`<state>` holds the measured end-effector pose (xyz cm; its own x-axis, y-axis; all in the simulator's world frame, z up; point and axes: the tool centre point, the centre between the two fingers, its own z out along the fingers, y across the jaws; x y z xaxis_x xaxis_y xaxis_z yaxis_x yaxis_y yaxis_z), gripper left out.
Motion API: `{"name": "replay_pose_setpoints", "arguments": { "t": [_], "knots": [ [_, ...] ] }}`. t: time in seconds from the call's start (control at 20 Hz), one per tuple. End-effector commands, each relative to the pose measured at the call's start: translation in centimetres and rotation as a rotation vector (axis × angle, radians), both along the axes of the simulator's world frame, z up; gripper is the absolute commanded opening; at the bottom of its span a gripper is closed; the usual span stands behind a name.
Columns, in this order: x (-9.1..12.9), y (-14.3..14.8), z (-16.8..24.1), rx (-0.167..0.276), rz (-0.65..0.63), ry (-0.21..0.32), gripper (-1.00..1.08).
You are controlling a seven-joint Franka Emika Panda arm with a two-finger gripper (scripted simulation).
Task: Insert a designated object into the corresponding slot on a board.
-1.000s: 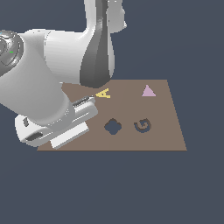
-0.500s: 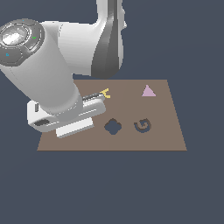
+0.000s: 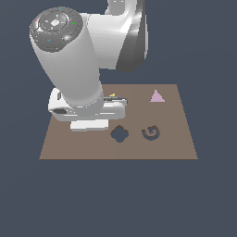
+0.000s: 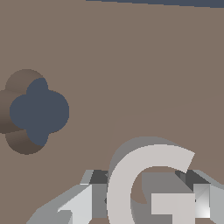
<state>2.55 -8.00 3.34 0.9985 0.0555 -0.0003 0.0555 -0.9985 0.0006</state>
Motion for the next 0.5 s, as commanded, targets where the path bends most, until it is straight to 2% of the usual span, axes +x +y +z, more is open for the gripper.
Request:
{"name": "replay_pose_setpoints", "arguments": {
  "t": [0.0, 0.45],
  "knots": [
    [-0.6, 1.2, 0.1, 0.0, -0.085, -0.001, -1.0],
    [-1.8, 5.8, 0.2, 0.0, -0.377, -0.001, -1.0]
  ]
}}
